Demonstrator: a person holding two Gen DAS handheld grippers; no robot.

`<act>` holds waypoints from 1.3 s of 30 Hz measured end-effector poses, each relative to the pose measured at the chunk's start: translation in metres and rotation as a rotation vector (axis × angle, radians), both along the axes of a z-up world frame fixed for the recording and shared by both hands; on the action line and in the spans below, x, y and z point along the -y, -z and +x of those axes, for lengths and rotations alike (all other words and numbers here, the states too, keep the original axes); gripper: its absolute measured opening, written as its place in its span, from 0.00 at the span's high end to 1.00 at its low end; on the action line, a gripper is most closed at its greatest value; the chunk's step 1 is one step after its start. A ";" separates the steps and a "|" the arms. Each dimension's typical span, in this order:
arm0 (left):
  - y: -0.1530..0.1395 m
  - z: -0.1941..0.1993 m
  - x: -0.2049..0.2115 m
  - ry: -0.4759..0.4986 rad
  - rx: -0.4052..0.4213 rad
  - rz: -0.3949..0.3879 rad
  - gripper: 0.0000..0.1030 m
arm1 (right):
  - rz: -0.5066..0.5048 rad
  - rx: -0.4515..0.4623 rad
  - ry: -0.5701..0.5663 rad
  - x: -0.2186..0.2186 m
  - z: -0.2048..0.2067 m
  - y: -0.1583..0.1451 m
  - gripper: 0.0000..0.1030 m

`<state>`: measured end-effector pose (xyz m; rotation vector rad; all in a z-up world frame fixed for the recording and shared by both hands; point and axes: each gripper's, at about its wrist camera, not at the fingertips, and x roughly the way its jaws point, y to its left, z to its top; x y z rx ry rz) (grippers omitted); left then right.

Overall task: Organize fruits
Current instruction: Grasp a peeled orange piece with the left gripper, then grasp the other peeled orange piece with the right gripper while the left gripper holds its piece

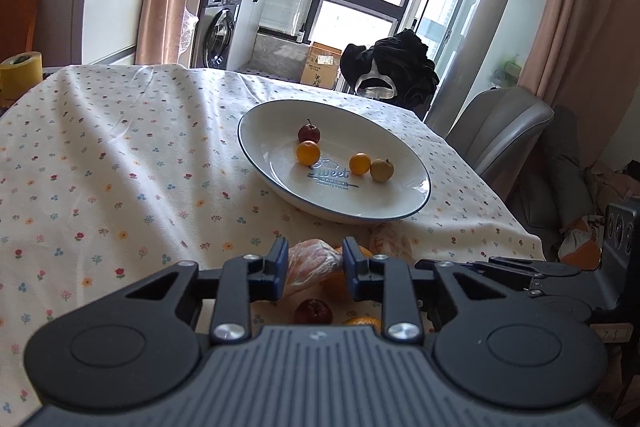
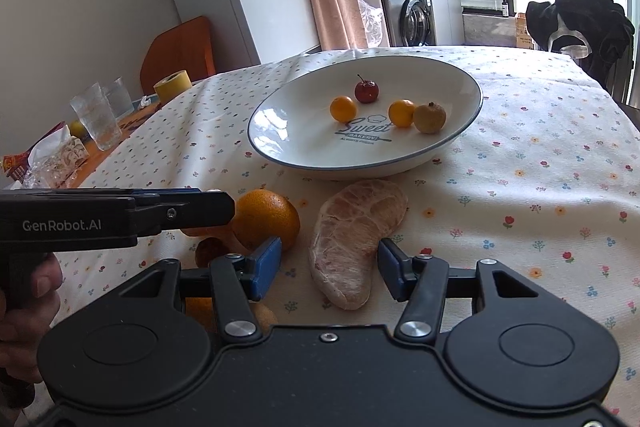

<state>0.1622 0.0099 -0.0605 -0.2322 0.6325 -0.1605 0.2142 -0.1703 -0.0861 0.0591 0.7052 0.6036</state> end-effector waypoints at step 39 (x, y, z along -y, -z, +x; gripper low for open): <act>0.008 -0.002 -0.018 -0.091 -0.008 -0.008 0.80 | -0.111 0.067 0.045 -0.014 0.010 0.003 0.54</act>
